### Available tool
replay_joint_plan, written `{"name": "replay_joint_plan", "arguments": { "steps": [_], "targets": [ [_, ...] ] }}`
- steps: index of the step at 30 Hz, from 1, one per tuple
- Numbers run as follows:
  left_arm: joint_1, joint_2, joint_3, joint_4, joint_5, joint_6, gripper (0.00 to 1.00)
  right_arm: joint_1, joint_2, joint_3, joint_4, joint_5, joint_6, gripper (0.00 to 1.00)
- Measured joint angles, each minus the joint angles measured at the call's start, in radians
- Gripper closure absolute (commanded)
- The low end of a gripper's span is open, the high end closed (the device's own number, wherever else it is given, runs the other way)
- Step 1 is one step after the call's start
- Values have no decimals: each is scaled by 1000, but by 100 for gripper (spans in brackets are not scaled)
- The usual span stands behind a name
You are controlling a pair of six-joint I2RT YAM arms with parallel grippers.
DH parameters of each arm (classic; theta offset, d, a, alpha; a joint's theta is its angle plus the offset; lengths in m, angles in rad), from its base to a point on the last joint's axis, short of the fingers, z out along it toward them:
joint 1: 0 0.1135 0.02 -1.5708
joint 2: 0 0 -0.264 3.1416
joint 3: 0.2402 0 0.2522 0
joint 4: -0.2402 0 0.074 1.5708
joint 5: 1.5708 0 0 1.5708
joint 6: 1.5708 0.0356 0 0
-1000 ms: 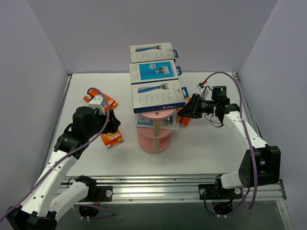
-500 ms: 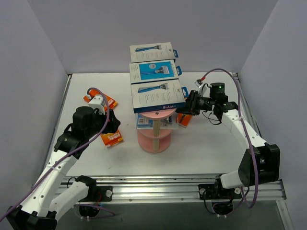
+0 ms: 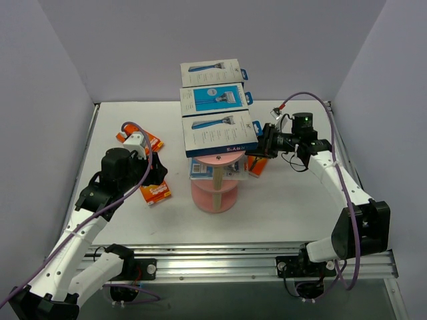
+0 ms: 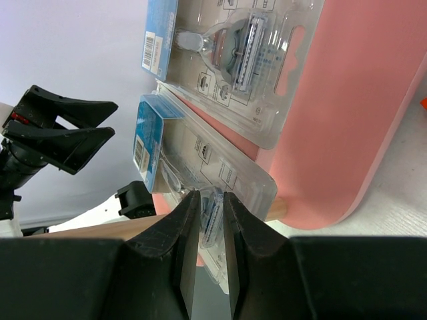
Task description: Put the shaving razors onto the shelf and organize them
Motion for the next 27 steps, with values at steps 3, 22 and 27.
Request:
{"name": "replay_joint_plan", "arguments": {
  "steps": [3, 22, 27],
  "targets": [
    [0, 0, 0, 0, 0, 0, 29, -3, 0, 6, -16, 0, -13, 83],
    [0, 6, 0, 0, 2, 0, 29, -64, 0, -8, -135, 76, -127, 92],
    [0, 6, 0, 0, 5, 0, 29, -64, 0, -18, -147, 102, -140, 94]
  ]
}}
